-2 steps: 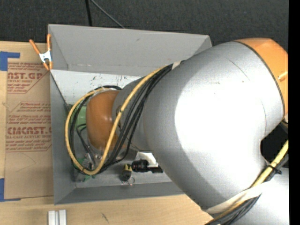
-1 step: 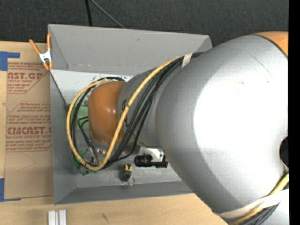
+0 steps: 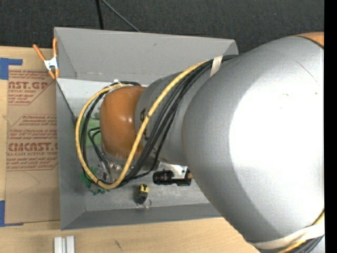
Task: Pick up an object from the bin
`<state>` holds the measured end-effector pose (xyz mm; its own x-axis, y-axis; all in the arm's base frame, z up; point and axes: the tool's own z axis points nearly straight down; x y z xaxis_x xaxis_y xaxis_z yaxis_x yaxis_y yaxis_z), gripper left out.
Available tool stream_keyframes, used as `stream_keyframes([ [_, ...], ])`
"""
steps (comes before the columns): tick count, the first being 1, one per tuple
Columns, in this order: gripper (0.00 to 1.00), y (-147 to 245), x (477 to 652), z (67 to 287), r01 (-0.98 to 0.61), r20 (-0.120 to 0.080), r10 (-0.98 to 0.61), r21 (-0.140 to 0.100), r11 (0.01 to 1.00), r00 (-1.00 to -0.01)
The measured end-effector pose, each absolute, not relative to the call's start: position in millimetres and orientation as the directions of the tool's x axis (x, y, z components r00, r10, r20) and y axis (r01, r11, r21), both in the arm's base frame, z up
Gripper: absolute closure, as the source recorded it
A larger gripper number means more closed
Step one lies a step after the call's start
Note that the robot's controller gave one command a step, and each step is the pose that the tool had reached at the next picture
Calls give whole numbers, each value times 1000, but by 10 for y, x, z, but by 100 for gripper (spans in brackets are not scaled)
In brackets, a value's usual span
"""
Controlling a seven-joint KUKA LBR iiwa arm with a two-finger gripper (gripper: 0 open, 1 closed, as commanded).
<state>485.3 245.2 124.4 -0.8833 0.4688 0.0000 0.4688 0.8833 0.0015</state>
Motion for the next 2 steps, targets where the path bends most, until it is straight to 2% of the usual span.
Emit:
stream_keyframes([
  [1, 100, 2460, 4865, 1930, 467, -4, 467, 6, 884, -884],
  [2, 100, 2463, 4866, 1929, 467, -1, 467, 0, 884, -884],
])
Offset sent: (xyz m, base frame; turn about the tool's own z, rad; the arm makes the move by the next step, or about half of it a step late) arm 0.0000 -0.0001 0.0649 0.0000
